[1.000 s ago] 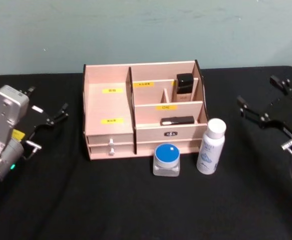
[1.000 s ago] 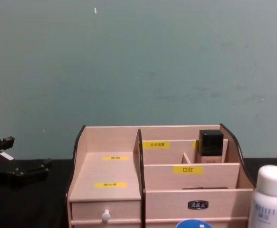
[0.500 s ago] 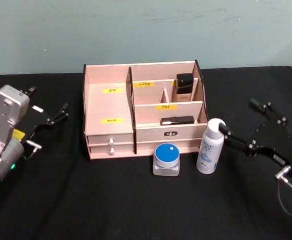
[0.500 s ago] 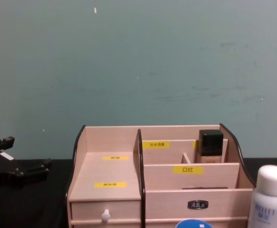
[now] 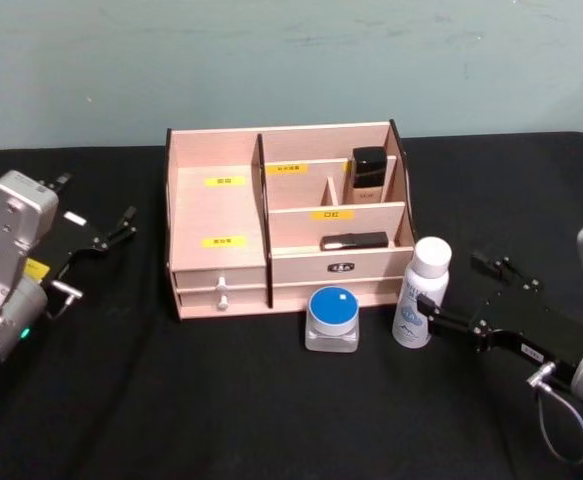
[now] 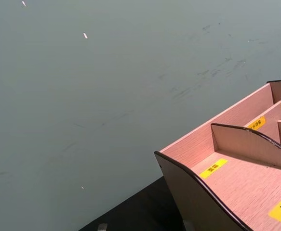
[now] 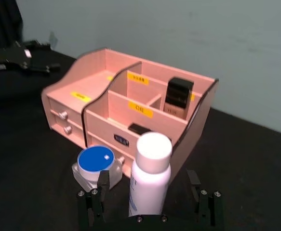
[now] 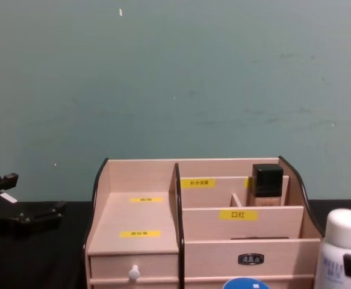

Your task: Pick up the facial cleanser and watermelon frost from the table and place them into the tiered storage box.

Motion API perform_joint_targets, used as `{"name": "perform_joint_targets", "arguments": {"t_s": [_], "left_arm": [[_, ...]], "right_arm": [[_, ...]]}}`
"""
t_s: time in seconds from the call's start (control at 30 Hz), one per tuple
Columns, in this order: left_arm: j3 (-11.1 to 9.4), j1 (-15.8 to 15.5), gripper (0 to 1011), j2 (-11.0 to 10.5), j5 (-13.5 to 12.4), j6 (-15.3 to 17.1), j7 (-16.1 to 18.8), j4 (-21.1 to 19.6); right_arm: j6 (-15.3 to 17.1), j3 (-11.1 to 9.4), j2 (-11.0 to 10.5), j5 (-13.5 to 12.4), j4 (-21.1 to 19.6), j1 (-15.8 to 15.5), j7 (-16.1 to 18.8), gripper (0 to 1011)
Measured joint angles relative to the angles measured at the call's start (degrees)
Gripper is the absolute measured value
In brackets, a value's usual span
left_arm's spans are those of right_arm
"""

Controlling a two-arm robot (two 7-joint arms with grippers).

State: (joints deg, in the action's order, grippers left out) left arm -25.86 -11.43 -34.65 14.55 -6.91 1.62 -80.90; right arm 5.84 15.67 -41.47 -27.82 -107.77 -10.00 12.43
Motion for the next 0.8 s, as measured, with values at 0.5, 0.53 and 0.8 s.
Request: {"name": "perform_joint_targets", "arguments": {"t_s": [0.5,0.53,0.8], "left_arm": [[0.0,0.0,1010,0.0,0.0,0.0,0.0,0.0],[0.0,0.0,1010,0.0,0.0,0.0,0.0,0.0],[0.0,0.0,1009,0.0,0.0,0.0,0.0,0.0]], "right_arm": [[3.0,1.3,4.0,2.1,5.3,4.3,2.5,1002],[3.1,1.3,4.2,2.2,5.5,4.5,2.6,1002],[3.0,1.4,6.3,3.6,7.8,6.3,4.0,1002]]}}
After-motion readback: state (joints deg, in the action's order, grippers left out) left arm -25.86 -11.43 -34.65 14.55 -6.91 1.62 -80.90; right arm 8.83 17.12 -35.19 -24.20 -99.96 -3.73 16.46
